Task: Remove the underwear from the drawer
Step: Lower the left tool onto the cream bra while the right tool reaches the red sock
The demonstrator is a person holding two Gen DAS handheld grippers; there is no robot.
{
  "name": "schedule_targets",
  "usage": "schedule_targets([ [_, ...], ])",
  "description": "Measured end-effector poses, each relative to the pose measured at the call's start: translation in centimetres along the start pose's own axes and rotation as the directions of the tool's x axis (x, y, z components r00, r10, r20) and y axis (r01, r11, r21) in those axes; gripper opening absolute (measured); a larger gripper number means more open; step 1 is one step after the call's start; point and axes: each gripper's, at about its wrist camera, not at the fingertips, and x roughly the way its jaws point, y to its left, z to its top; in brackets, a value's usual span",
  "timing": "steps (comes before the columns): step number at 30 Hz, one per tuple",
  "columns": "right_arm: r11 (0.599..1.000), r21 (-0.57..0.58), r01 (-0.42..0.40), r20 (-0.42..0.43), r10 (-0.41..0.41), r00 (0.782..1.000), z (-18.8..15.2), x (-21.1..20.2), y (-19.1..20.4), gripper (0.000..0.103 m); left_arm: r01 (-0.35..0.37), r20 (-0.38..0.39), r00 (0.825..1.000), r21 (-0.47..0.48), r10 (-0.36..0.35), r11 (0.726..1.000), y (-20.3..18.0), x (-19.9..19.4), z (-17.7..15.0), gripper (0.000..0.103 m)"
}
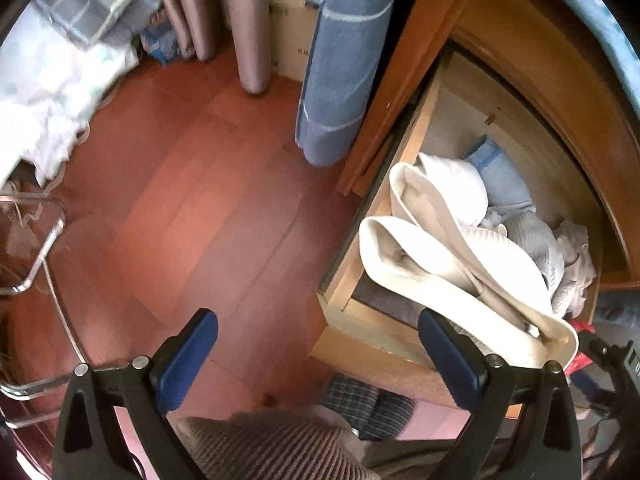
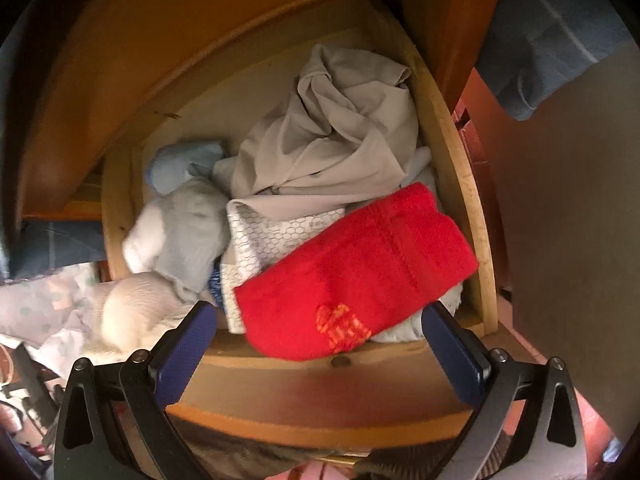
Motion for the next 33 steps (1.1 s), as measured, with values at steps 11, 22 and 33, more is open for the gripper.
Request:
schedule_targets([
  [11,0.995,-0.076,0.062,-0.009,-0.063,0.998,-0.1,2.9,2.1,0.102,-0.078,0.098,0.993,0.055,0.073,0.995,-0.4,-2.4,-0.3,0.102],
  [22,0.996,-0.083,0.020,-0.046,-0.023,0.999,0.1,2.7,1.1,0.086,-0.018,0.225,0.972,0.344,-0.064,0.939,-3.7,-7.7,-0.4,0.102],
  [33,0.983,-0.168,0.078,-0.048,-0.088,0.995,-0.3,3.5,2.4,0.088,0.089,0.107,0.982,0.456,-0.154,0.885,-7.7,-7.0,-0.1,0.102],
])
